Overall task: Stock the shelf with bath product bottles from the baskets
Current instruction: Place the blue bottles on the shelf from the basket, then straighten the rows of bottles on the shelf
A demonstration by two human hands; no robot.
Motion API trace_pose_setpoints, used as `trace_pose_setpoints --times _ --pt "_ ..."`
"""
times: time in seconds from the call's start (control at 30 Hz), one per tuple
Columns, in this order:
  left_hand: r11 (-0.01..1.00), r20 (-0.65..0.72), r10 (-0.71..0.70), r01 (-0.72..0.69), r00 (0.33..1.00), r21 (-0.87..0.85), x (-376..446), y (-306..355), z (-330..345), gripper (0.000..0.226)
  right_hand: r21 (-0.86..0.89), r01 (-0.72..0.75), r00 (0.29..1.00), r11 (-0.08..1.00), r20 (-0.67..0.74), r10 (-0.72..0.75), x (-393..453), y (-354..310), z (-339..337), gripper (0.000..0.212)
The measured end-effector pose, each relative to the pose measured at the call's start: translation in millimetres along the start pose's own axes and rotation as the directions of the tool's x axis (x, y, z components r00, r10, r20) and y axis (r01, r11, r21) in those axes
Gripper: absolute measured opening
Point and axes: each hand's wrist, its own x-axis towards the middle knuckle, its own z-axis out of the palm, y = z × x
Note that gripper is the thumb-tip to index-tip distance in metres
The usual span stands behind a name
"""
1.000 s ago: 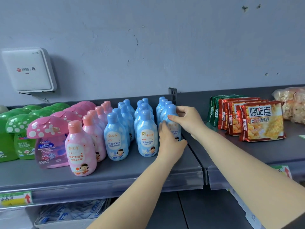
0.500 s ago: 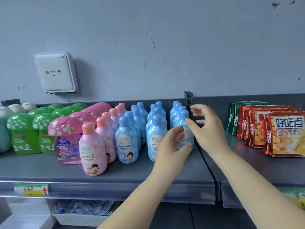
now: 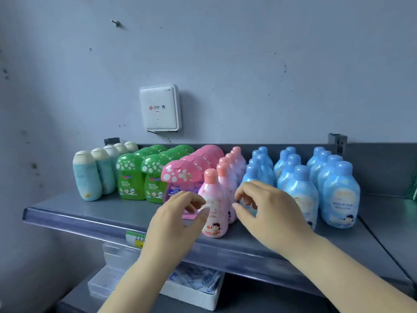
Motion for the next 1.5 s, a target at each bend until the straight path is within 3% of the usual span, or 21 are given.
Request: trace_pose_setpoints --times 0.07,0.33,0.6,0.83,1.0,1.3,1.5 --pt "0.998 -0.010 -0.035 0.035 0.999 0.051 -4.7 -25.1 -30.0 0.005 -0.002 0.030 0.999 1.000 0.033 -0.030 10.3 -22.6 18.4 0.007" --pt "0.976 0.023 -0.105 0.099 0.994 0.196 -14.8 -142.1 -145.0 0.035 0.225 -0.088 0.973 0.970 0.227 0.035 60.1 -128.4 111.9 0.007" --pt "0.961 0.047 -0.186 0.172 0.981 0.216 -16.3 -238.7 -219.0 0.019 0.248 -0.230 0.946 0.941 0.283 0.156 79.3 -199.6 205.2 0.013" --pt "0.956 0.041 -0.268 0.260 0.963 0.138 -3.5 -289.4 -234.7 0.022 0.234 -0.274 0.937 0.933 0.282 0.205 109.3 -225.0 253.9 0.018" --pt "0.944 0.026 -0.328 0.326 0.944 0.057 21.9 -318.6 -233.0 0.027 0.293 -0.335 0.929 0.895 0.260 0.263 127.2 -224.9 298.4 0.037" --pt "0.951 -0.059 -0.309 0.309 0.949 -0.003 94.3 -358.9 -233.8 0.030 0.335 -0.301 0.948 0.893 0.203 0.244 168.8 -214.6 345.8 0.058" --pt "0.951 -0.039 -0.295 0.290 0.955 -0.112 124.4 -380.4 -228.1 0.030 0.301 -0.348 0.920 0.888 0.293 0.261 186.5 -214.9 361.8 0.080"
